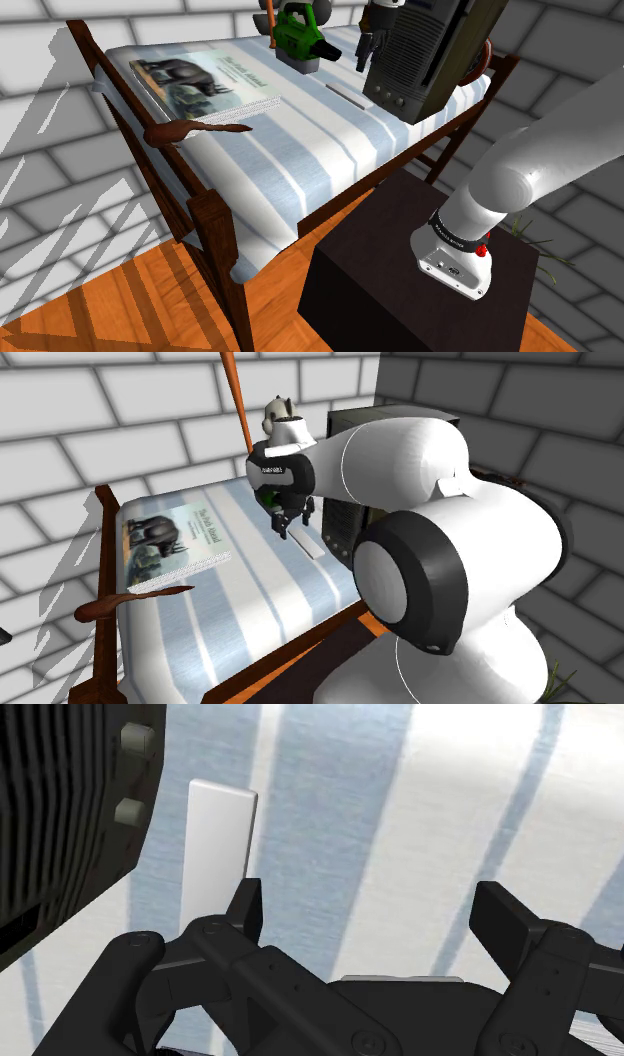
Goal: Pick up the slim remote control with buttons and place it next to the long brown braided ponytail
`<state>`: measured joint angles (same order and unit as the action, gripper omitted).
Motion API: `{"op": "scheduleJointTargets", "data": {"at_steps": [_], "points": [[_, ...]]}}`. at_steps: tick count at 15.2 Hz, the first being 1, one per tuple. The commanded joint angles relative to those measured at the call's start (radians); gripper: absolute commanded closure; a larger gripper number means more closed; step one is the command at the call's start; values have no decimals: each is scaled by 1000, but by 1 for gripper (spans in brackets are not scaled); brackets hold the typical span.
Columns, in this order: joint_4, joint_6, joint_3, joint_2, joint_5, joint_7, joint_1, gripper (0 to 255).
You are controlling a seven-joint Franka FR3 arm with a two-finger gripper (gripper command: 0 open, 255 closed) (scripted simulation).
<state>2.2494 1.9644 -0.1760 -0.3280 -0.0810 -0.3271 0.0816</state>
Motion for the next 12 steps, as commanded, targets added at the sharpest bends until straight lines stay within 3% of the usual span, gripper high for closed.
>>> {"op": "scheduleJointTargets", "data": {"at_steps": [1,12], "points": [[-19,45,-24,70,10,-30,6,0],[-251,171,-107,481,142,-216,59,0]]}}
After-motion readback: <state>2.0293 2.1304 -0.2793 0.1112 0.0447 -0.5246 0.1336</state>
